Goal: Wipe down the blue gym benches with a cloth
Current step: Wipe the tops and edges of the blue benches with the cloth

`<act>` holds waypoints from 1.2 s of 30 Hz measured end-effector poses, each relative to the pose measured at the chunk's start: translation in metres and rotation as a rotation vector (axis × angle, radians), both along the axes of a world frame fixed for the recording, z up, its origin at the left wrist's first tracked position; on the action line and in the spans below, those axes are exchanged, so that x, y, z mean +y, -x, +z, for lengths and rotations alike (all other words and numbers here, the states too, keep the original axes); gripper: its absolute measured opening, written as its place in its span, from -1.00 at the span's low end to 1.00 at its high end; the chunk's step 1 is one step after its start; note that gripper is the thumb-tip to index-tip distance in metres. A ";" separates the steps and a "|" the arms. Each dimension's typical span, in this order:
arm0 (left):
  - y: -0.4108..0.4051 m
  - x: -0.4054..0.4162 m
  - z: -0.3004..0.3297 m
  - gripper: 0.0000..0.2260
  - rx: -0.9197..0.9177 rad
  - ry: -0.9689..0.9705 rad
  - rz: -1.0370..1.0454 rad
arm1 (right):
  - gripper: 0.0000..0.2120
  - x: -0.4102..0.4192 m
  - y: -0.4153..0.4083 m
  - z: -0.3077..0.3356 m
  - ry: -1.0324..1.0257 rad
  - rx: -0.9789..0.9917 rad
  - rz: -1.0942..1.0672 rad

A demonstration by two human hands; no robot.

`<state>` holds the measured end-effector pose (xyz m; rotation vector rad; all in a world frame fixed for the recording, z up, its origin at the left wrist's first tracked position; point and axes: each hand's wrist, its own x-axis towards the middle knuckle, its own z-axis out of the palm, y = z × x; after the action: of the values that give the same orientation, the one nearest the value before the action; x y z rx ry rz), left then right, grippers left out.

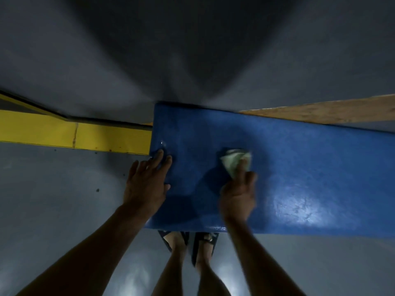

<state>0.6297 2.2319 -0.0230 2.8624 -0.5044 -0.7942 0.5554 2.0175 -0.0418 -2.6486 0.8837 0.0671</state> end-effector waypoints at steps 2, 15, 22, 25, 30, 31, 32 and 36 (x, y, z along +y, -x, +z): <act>0.001 0.003 -0.001 -0.29 0.002 0.009 0.015 | -0.36 0.038 0.004 0.006 -0.055 0.018 0.203; 0.010 -0.006 0.001 -0.30 -0.021 0.043 0.123 | -0.37 -0.164 0.070 0.023 0.111 0.168 0.101; 0.009 -0.005 0.016 -0.30 0.010 0.069 0.142 | -0.41 0.020 0.071 0.015 -0.101 0.015 0.357; 0.016 0.002 0.025 -0.31 0.010 0.094 0.144 | -0.42 -0.004 0.073 0.025 -0.052 0.017 0.733; 0.042 0.013 0.031 -0.36 0.001 0.134 0.203 | -0.41 -0.147 0.107 0.023 0.144 0.114 0.572; 0.047 0.015 0.031 -0.37 0.014 0.130 0.213 | -0.42 -0.170 0.118 0.028 0.138 0.137 0.491; 0.051 0.016 0.029 -0.37 0.025 0.131 0.225 | -0.44 -0.185 0.127 0.034 0.122 0.154 0.402; 0.064 0.021 0.023 -0.41 0.034 0.182 0.253 | -0.31 -0.150 0.135 0.036 -0.003 0.160 -0.071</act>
<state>0.5659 2.2529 0.0000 2.6690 -0.1930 -0.7115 0.4200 1.8673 -0.0062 -2.6351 1.0261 0.2652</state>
